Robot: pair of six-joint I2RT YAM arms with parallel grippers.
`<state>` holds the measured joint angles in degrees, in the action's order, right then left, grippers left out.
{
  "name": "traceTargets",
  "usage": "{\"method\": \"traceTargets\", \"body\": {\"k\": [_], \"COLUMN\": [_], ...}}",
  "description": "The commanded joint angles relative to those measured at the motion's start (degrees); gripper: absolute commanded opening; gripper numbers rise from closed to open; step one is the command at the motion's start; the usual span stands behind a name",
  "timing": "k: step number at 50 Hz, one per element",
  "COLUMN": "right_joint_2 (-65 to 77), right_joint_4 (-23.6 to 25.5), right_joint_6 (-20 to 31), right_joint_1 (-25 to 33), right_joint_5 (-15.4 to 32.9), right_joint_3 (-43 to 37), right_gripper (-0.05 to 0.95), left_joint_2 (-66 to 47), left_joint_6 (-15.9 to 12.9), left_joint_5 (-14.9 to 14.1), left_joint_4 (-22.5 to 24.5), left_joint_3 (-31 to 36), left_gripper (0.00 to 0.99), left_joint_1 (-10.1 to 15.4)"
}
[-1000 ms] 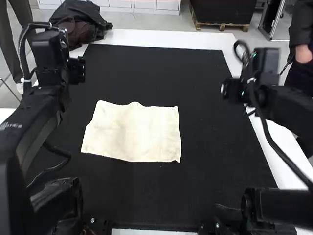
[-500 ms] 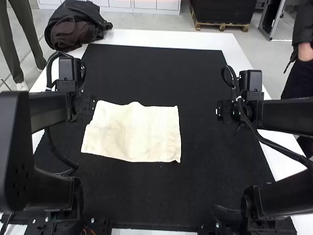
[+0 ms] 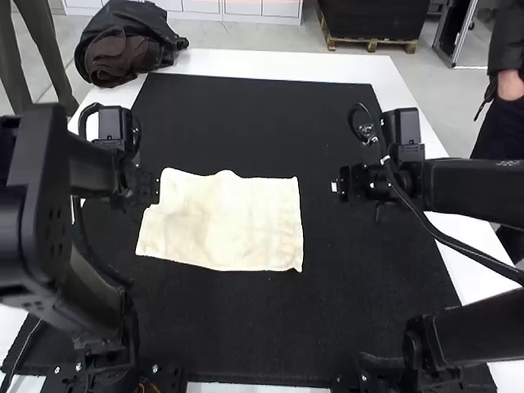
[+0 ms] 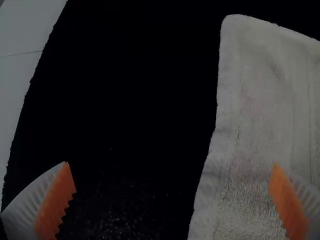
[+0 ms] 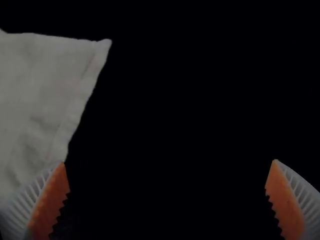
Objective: Fold the towel.
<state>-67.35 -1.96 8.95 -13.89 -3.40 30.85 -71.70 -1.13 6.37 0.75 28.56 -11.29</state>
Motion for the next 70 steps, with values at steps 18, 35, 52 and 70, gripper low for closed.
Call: {"method": "traceTargets", "body": {"k": [18, 35, 52, 70], "right_joint_2": [-10.3, -18.8, -24.8, -33.5], "right_joint_4": [-4.5, -8.5, -11.3, -13.2], "right_joint_6": [-7.4, -10.3, -12.8, -12.7], "right_joint_1": [-2.0, -4.6, -6.7, -7.0], "right_joint_5": [-6.7, -9.0, -8.9, -9.0], "right_joint_3": [2.7, 5.1, 9.8, 15.4], "right_gripper": [0.91, 0.91, 0.91, 0.91], "left_joint_2": [-10.7, -20.1, -25.9, -29.3], "left_joint_6": [0.9, 0.7, 0.5, 0.2], "left_joint_5": [-5.1, -8.0, -8.0, -8.0], "left_joint_4": [6.4, 10.8, 12.7, 14.1], "left_joint_3": [3.0, 7.3, 12.0, 14.3], "left_gripper": [0.946, 0.949, 0.957, 0.959], "left_joint_1": [0.1, 0.0, 0.1, 0.0]}}
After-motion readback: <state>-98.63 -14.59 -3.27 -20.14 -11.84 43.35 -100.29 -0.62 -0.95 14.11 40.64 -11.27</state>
